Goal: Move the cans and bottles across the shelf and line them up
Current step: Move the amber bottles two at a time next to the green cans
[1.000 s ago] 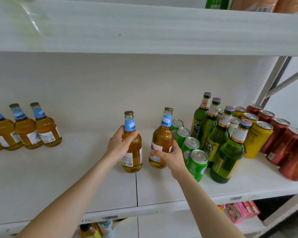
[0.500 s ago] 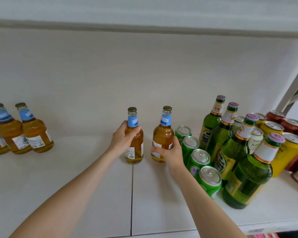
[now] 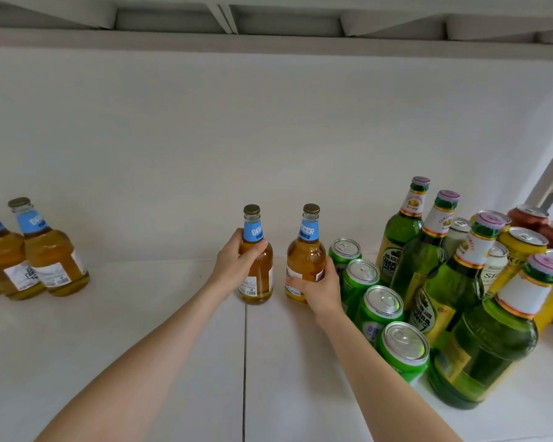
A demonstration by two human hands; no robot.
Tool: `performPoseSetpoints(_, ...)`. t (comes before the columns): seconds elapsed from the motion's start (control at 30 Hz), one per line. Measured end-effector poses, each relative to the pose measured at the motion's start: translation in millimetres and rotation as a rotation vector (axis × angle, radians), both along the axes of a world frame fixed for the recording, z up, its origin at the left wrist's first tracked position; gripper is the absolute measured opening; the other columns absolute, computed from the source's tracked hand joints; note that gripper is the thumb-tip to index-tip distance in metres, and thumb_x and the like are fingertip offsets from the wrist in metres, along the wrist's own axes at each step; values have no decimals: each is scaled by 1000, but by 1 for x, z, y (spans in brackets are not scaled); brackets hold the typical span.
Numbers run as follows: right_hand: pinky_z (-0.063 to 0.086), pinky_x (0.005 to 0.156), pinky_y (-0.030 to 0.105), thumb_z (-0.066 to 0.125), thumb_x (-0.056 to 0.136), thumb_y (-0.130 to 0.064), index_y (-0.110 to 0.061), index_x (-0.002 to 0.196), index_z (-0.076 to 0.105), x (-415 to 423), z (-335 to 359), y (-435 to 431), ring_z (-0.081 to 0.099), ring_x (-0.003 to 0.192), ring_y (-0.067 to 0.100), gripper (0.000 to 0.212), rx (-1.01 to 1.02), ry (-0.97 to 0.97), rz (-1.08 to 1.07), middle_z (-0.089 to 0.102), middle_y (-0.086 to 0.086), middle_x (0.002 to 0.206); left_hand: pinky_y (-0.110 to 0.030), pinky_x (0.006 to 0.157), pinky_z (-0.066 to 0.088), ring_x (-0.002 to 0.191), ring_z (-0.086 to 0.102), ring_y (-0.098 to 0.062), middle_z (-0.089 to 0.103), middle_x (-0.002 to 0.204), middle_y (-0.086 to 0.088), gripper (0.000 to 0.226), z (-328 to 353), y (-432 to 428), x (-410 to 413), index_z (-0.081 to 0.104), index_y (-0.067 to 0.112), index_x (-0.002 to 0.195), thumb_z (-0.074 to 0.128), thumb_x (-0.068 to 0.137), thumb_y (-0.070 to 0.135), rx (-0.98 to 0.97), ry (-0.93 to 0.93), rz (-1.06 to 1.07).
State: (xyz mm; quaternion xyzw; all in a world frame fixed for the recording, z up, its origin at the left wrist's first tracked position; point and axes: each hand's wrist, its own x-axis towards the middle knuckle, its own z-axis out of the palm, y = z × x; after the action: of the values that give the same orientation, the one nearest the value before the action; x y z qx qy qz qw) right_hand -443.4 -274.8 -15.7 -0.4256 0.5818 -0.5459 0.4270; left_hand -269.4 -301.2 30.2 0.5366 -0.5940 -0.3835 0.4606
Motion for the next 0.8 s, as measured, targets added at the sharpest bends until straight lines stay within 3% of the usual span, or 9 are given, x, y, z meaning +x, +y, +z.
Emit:
performPoseSetpoints(0.17,47,102,44,89,63,-10,-29,133,43,0,-9,-4,53,119,19,85,-1,4,12,56,-5,127,-20,72,44,95,58,0,63,103,13,28,-1,-4,-4,51,32,118,61,93,40,-1,-11,-41)
performPoseSetpoints(0.37,45,89,29,86,67,-7,-36,121,41,2,-8,-3,53,105,11,76,-35,-23,36,54,-15,109,-26,79,45,98,59,-4,61,105,14,31,-4,-7,-5,48,34,120,61,93,42,22,-8,-63)
performPoseSetpoints(0.47,44,91,28,86,69,-11,-31,131,41,2,-8,-1,51,107,9,79,-36,3,31,53,-14,115,-30,85,44,108,60,-14,61,109,12,36,-4,-6,-5,45,34,125,60,93,42,52,16,-86)
performPoseSetpoints(0.6,44,92,24,85,70,-13,-22,145,34,1,-13,7,49,110,6,91,-63,71,-4,50,-11,125,-33,94,43,117,53,-13,52,126,11,69,-11,2,4,27,32,146,66,90,36,145,105,-183)
performPoseSetpoints(0.8,44,97,24,79,78,-15,-21,150,27,-2,-17,11,45,117,3,89,-100,109,10,46,-10,134,-41,103,49,122,56,-20,56,137,-1,79,-55,12,22,34,28,145,79,80,24,218,-26,-144)
